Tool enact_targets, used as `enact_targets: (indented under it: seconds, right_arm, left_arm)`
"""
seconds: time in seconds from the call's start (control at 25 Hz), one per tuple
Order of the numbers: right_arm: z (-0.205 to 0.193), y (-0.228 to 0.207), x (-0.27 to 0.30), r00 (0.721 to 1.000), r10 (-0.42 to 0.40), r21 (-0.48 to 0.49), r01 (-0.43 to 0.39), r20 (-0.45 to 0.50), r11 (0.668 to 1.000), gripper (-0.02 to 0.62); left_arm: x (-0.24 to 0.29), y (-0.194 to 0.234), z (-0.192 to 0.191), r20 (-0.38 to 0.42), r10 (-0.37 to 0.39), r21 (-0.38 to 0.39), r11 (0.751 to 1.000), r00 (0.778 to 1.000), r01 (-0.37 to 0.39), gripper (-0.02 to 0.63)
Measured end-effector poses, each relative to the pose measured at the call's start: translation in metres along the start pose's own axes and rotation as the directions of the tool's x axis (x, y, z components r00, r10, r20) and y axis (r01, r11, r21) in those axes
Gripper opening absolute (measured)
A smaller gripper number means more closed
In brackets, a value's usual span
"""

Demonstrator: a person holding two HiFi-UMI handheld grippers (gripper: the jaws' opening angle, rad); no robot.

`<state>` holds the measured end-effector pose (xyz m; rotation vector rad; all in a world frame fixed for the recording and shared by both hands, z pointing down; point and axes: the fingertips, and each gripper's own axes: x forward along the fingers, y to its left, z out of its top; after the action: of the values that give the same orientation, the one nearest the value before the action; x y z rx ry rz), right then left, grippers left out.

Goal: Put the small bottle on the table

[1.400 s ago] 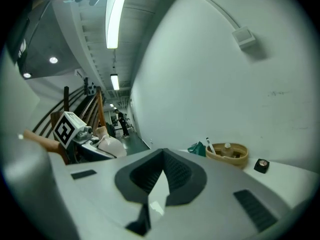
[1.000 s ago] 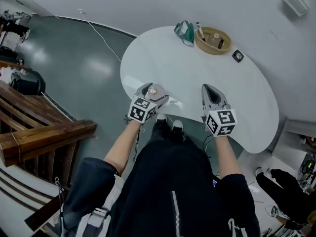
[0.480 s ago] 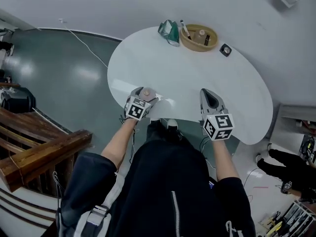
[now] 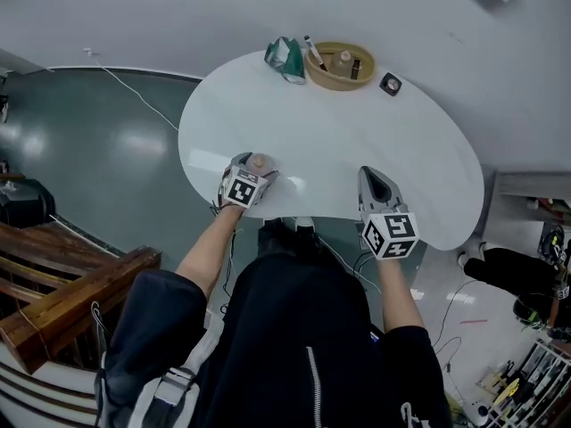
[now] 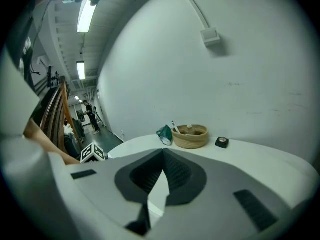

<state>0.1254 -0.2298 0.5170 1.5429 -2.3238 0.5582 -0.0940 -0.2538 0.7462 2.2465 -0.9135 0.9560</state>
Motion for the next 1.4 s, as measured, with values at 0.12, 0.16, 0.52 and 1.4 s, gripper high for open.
enact_targets:
  seconds: [0.12,0.16,0.52,1.4]
  right_arm:
    - [-0.003,-0.005,-0.002,1.000,-0.021,0.010,0.021,-0.002,1.000,0.002]
    - [-0.004,-0.006,-0.003,1.000,-0.026,0.013,0.026,-0.003,1.000,0.002]
    - [-0.005,-0.006,-0.008,0.999,-0.042,0.037,0.042,0.003,0.998,0.002]
    - [0.030,0.076,0.038,0.971,0.222,-0.109,-0.212,0.085,0.971,0.002]
  left_arm:
    - [0.009,0.005,0.009,-0.005,0.003,0.017,1.000,1.000,-0.003,0.402]
    - [0.012,0.007,0.012,-0.009,0.004,0.021,1.000,1.000,-0.004,0.402]
    - [0.026,0.014,0.013,-0.035,0.038,0.046,0.998,0.999,-0.036,0.404]
    - [-0.156,0.008,0.057,0.330,0.267,-0.104,0.963,0.905,-0.247,0.006]
